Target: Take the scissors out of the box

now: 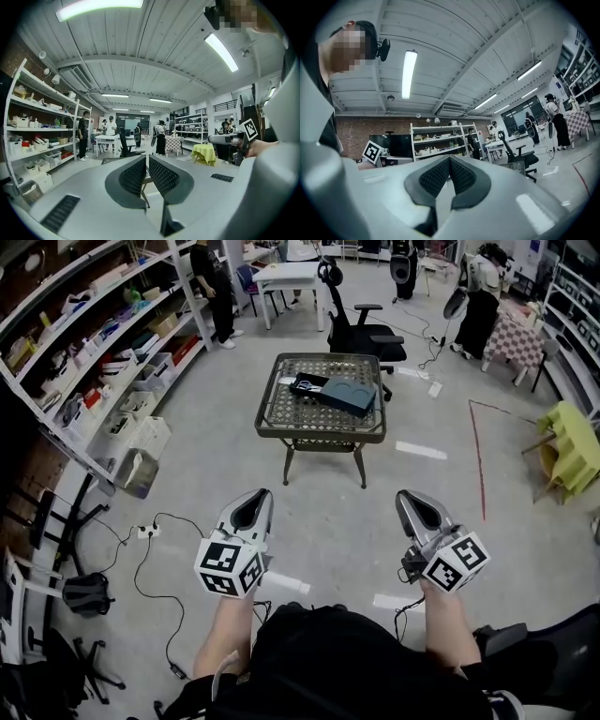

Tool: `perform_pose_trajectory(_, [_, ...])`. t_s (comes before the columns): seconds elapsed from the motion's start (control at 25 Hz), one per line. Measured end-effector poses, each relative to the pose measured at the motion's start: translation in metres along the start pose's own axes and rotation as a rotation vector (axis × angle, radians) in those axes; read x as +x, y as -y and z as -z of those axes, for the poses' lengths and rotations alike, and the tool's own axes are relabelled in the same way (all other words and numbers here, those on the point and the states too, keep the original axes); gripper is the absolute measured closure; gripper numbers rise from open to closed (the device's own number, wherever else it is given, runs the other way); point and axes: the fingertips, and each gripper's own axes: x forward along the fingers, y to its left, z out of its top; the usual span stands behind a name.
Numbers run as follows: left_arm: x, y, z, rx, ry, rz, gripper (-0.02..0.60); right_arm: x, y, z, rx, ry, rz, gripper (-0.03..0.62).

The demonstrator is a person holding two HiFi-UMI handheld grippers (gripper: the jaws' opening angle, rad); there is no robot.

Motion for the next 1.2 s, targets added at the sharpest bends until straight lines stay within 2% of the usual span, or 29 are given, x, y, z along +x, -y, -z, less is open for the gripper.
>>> perform_pose_trajectory(0.2, [0.005,0.02,0.001,0.023,-0.006,0.016,0.555,-0.014,0.013,0.004,0.032,0.009,0.007,0.583])
perform_pose_trajectory(0.48, [0.018,0.015,0.011,0.01,-0.022,0.036,0.555,0.0,0.018,0.01,0.039,-0.007,0.003,0.583])
perform_pose_trajectory(0.8, [0.061,-0.019,0.022,-0.02,-0.034,0.063,0.555,0.038,0.038,0.019,0.032,-0.038,0.026,0.583])
perform_pose_trajectory(1.2, [0.124,-0.095,0.022,-0.059,-0.057,0.09,0.555,0.133,0.058,0.037,0.057,-0.108,0.029,0.583])
